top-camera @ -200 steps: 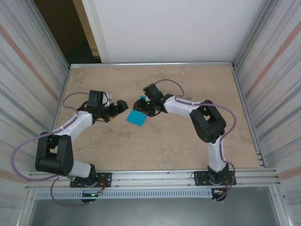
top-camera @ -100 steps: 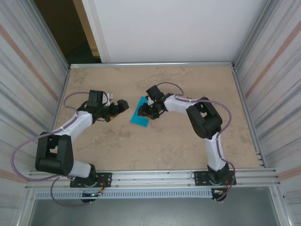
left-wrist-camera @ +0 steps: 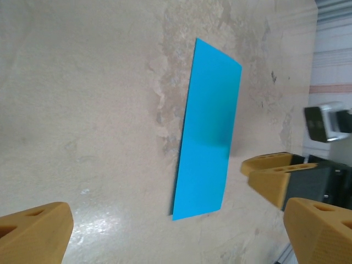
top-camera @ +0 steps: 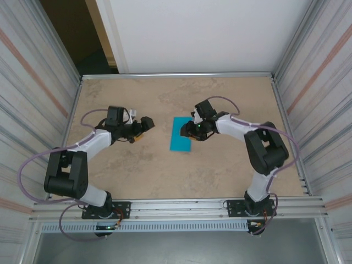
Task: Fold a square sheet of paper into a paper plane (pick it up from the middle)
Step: Move the paper to the center of the table, then third fold the triangle at the center of the table.
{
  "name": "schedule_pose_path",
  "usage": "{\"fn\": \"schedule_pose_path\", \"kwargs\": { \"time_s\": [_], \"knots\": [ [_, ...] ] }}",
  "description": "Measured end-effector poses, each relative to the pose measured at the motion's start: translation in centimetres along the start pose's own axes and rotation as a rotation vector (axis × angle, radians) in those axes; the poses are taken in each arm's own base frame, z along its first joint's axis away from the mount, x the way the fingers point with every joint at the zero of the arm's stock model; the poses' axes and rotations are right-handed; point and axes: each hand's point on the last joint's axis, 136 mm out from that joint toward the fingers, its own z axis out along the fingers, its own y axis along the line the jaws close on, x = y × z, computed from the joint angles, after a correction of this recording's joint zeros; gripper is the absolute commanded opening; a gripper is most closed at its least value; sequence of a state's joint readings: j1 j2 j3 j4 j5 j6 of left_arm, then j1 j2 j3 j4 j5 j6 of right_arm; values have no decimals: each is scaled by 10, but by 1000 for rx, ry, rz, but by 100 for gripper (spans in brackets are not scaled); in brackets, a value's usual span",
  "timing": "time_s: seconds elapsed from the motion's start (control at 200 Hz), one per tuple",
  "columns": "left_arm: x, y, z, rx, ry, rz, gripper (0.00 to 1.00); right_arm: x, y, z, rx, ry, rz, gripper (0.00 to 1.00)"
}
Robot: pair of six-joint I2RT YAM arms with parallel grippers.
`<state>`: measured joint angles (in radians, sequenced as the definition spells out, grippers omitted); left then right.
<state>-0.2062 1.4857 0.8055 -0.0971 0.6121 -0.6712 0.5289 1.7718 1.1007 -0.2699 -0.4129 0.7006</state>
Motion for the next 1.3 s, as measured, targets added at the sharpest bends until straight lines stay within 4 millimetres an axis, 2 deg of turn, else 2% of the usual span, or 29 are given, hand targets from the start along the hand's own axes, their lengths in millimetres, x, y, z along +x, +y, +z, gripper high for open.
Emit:
{"fn": "schedule_pose_path", "kwargs": {
  "time_s": [0.1,0.306,0.456,0.681,0.922,1.087,1.298],
  "knots": [
    [11,-6,10,18,43,5,98,1,4,-7,-21,-86,78,48],
    [40,-10,35,29,158,-1,92,20,3,14,-27,-78,167,45],
    [53,-15,46,34,210,-1,83,18,-2,23,-26,-82,202,45],
    [62,-22,59,38,256,-1,66,25,-19,31,-9,-82,236,45],
    [74,-20,73,24,316,-11,47,22,-21,32,-55,-99,250,44],
    [80,-16,78,7,343,-22,42,21,-21,32,-90,-99,254,44],
    [75,-18,83,6,351,-16,39,21,-21,31,-107,-96,254,44]
  ]
}}
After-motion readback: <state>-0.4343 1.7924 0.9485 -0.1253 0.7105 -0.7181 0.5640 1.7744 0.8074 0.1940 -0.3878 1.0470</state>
